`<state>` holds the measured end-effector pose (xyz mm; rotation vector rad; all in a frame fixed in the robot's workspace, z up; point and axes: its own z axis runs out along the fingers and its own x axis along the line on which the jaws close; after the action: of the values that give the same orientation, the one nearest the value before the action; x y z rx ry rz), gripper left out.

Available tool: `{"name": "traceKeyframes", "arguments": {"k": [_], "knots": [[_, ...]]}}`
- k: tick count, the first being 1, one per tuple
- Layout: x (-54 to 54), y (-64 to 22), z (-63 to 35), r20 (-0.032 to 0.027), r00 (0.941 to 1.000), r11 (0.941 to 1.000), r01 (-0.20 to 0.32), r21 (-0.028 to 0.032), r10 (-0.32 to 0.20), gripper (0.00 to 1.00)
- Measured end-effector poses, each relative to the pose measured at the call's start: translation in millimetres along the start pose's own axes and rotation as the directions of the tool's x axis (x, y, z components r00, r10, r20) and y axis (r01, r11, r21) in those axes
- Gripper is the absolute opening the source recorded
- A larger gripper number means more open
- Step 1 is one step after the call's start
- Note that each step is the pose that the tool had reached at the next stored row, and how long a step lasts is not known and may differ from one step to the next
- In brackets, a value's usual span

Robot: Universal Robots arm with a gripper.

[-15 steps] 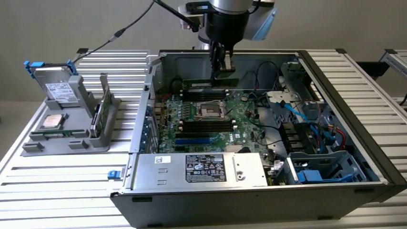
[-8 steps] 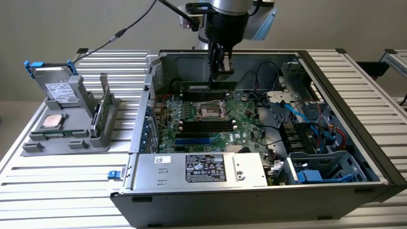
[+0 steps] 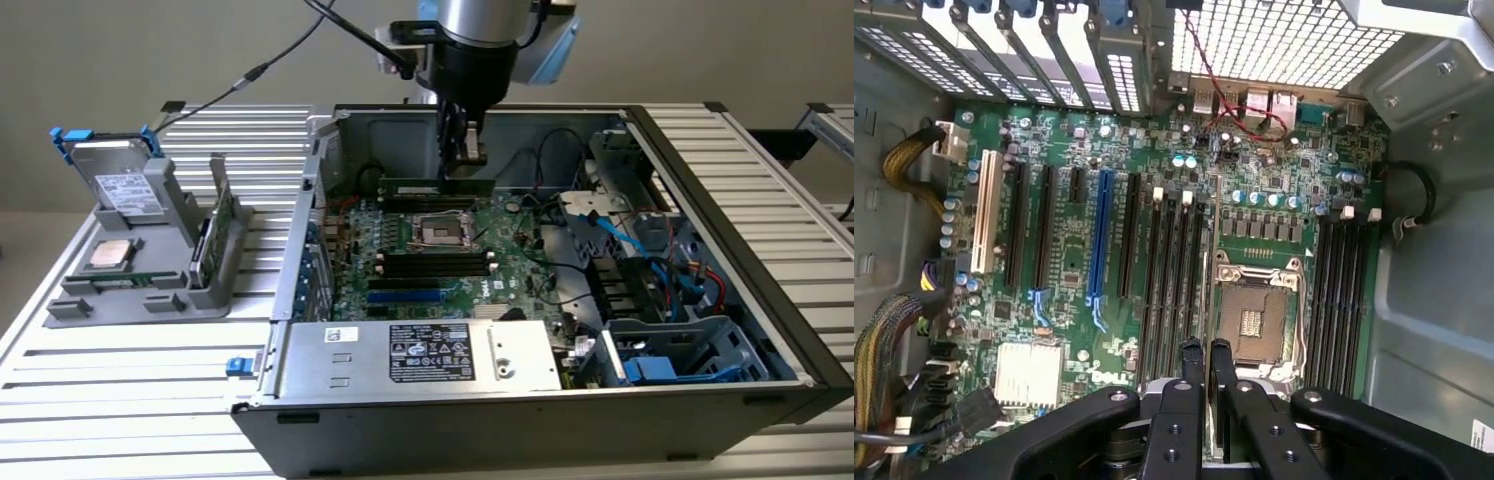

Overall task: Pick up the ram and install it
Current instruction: 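Insert the ram into the slot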

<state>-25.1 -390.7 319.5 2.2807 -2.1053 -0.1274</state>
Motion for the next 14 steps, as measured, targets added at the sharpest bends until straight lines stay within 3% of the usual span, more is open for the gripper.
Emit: {"name": "traceKeyframes", "arguments": {"k": [3, 6, 14], "knots": [[0.1, -0.4, 4.3, 0.0, 0.9998, 0.9998, -0.018, 0.0005, 0.018, 0.14], [0.2, -0.6, 7.8, -0.0043, 0.9995, 0.9995, -0.03, 0.0006, 0.03, 0.14], [0.6, -1.9, 15.9, -0.0238, 0.9987, 0.999, -0.044, 0.0002, 0.044, 0.14]]}}
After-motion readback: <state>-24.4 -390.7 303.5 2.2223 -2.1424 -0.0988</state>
